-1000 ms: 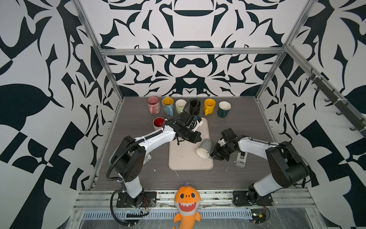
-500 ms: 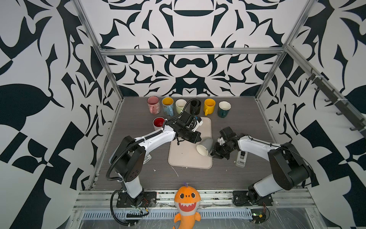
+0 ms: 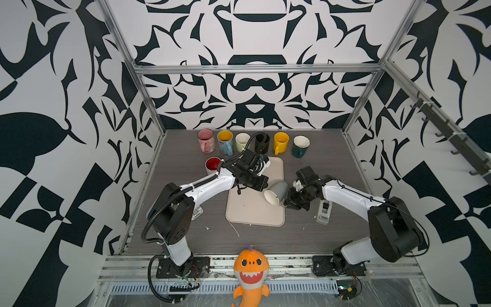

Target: Turn the mug right side up

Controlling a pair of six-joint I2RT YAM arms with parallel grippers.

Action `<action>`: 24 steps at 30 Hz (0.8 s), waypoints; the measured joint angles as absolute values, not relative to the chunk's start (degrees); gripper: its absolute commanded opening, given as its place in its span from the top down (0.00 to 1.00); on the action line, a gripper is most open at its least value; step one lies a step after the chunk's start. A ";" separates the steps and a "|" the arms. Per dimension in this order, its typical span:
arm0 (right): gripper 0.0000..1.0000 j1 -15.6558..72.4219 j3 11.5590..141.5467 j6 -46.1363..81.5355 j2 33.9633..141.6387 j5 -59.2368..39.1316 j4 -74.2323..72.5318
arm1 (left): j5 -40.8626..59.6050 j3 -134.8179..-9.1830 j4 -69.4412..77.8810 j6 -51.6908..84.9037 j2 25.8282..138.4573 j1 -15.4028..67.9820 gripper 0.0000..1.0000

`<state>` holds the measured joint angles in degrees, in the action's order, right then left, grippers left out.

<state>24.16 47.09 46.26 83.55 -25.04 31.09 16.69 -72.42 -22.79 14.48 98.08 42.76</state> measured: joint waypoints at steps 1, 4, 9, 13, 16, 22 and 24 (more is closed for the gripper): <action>1.00 24.16 47.09 46.26 82.98 -24.95 31.24 | 15.75 -72.40 -22.81 14.48 97.43 42.76 1.00; 1.00 24.23 47.09 46.35 81.28 -25.08 31.27 | 12.91 -72.38 -22.79 14.50 94.96 42.68 1.00; 1.00 24.21 46.15 50.02 80.12 -28.67 26.11 | 7.81 -72.05 -22.00 14.33 89.03 42.19 1.00; 1.00 23.75 43.44 55.94 80.14 -32.97 18.41 | 5.06 -71.09 -20.84 13.89 84.66 41.58 1.00; 1.00 22.79 41.56 60.64 80.20 -35.90 13.06 | 3.70 -70.39 -20.29 13.80 82.74 41.36 1.00; 1.00 18.24 39.03 70.96 80.20 -40.62 0.54 | 1.87 -68.97 -19.77 13.63 81.91 41.25 1.00; 1.00 16.40 37.78 75.11 80.29 -42.06 -4.23 | 1.37 -68.93 -19.73 13.61 81.91 41.25 1.00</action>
